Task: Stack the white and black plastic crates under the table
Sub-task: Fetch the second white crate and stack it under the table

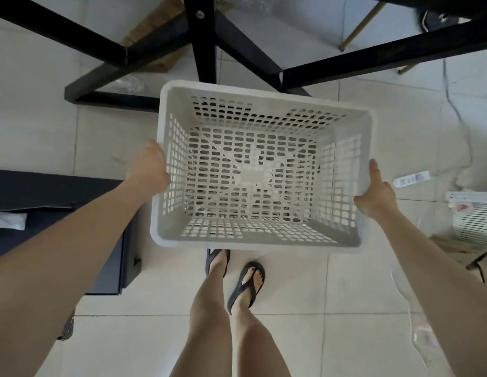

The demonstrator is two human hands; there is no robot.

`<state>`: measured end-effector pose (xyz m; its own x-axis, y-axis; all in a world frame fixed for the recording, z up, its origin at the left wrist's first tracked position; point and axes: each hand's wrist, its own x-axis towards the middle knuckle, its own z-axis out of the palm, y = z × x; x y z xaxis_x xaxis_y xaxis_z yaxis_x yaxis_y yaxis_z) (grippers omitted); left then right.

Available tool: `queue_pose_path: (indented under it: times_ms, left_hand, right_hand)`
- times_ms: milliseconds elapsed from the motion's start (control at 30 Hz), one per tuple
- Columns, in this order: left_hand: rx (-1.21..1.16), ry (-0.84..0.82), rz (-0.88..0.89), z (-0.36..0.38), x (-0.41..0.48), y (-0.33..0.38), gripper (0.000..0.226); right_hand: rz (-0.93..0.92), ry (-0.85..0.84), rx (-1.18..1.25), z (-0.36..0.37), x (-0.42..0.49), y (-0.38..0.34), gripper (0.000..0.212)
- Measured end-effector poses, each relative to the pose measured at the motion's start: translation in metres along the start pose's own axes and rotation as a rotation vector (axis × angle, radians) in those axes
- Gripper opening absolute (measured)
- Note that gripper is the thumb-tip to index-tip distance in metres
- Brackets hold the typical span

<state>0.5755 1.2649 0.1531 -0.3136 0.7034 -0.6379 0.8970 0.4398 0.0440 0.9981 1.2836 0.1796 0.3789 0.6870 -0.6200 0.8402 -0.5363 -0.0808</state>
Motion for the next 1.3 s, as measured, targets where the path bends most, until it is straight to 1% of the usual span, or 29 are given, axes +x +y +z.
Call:
queue_pose_path:
  times_ms: [100, 267, 367, 533, 733, 800, 933, 1033, 1200, 1233, 1300]
  left_hand:
    - [-0.015, 0.001, 0.016, -0.001, 0.001, 0.004, 0.053]
    - [0.120, -0.021, 0.017, 0.003, 0.002, 0.009, 0.071]
    - [0.133, -0.032, 0.016, 0.002, 0.001, 0.009, 0.070]
    - [0.237, -0.024, 0.029, 0.008, -0.006, 0.009, 0.069]
    - [0.193, 0.002, 0.019, 0.011, -0.014, 0.013, 0.055]
    - [0.175, 0.007, 0.006, 0.011, -0.014, 0.014, 0.056]
    - [0.068, -0.020, -0.035, 0.011, -0.016, 0.013, 0.051]
    - [0.104, -0.048, -0.043, 0.010, -0.022, 0.015, 0.057]
    - [0.192, -0.172, -0.101, 0.010, -0.056, 0.026, 0.086]
    - [0.207, -0.191, -0.097, 0.010, -0.065, 0.026, 0.086]
    - [0.223, -0.212, -0.071, 0.009, -0.085, 0.026, 0.079]
  right_hand:
    - [0.002, -0.010, -0.006, -0.002, 0.005, 0.002, 0.097]
    - [0.015, -0.054, -0.039, -0.001, 0.003, 0.005, 0.101]
    - [0.014, -0.068, -0.062, 0.001, 0.001, 0.007, 0.100]
    - [0.000, -0.063, -0.086, 0.001, 0.002, 0.011, 0.100]
    - [-0.017, -0.038, -0.089, 0.003, 0.002, 0.014, 0.099]
    - [-0.026, -0.027, -0.086, 0.005, 0.002, 0.015, 0.099]
    - [-0.028, -0.022, -0.084, 0.007, 0.005, 0.016, 0.101]
    - [-0.027, -0.024, -0.084, 0.006, 0.004, 0.013, 0.100]
    - [-0.022, -0.035, -0.157, 0.001, -0.004, 0.001, 0.085]
    - [-0.038, -0.040, -0.176, 0.000, -0.009, -0.003, 0.082]
    - [-0.097, -0.040, -0.205, 0.000, -0.022, -0.011, 0.077]
